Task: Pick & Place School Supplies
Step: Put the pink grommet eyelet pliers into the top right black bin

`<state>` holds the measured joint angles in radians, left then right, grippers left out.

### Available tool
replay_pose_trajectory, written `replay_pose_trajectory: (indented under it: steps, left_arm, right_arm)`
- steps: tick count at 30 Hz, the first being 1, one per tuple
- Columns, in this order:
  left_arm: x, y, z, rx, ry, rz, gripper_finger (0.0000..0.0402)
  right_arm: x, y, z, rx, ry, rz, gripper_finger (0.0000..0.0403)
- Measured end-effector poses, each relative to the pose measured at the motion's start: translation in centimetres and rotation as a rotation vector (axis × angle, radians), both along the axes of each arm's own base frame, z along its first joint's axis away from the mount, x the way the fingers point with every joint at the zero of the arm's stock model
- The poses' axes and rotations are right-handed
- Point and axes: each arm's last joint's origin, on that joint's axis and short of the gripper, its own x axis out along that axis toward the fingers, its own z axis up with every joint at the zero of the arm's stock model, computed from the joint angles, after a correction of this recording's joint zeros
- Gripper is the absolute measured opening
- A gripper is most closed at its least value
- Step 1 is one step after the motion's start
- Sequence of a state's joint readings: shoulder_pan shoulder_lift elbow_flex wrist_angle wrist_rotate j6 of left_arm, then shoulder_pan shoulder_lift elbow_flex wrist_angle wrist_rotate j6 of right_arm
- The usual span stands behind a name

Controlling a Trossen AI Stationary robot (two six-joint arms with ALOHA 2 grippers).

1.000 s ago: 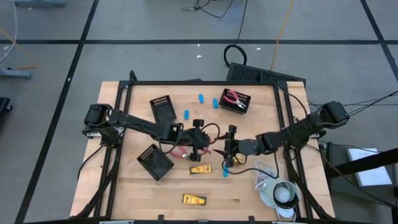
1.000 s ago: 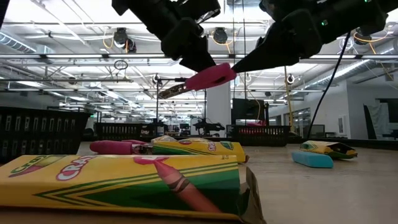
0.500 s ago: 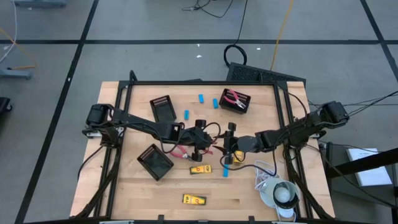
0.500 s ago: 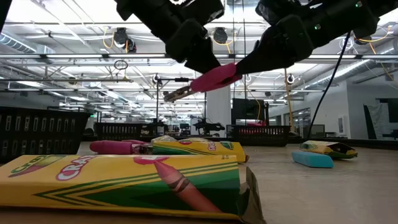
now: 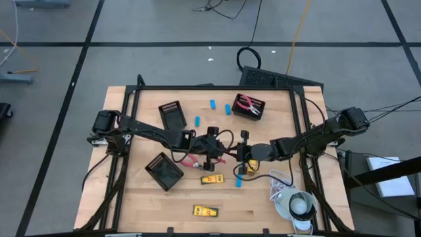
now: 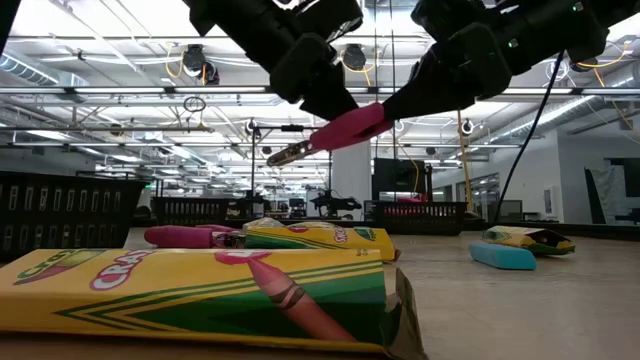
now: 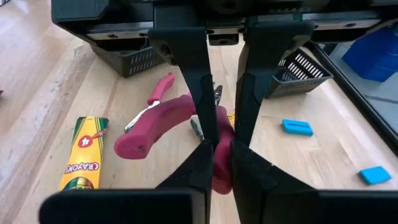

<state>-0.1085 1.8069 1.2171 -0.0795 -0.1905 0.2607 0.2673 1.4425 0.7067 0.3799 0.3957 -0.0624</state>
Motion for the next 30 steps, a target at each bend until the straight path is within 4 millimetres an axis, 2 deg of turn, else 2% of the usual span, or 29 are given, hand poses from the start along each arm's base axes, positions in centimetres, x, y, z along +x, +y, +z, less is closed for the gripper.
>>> replay_pose_trajectory:
  steps: [3,10,14,19,30]
  left_arm:
    - [0.01,0.02,0.00,-0.003,0.000,-0.002,0.0039]
    - [0.05,0.05,0.05,-0.003,-0.006,-0.005,0.0039]
    - [0.06,0.04,0.06,-0.003,-0.008,-0.005,0.0039]
    - [0.07,0.06,0.08,-0.003,-0.011,-0.002,0.0039]
    - [0.07,0.04,0.06,-0.006,-0.013,-0.001,0.0039]
  right_arm:
    - [-0.04,0.04,-0.08,-0.006,0.010,0.007,0.0058]
    - [-0.12,0.02,-0.25,0.016,0.026,-0.002,0.0158]
    - [-0.12,0.00,-0.24,0.014,0.025,-0.006,0.0176]
    - [-0.12,-0.08,-0.25,0.004,0.024,-0.026,0.0149]
    - [-0.18,-0.13,-0.37,-0.004,0.037,-0.036,0.0026]
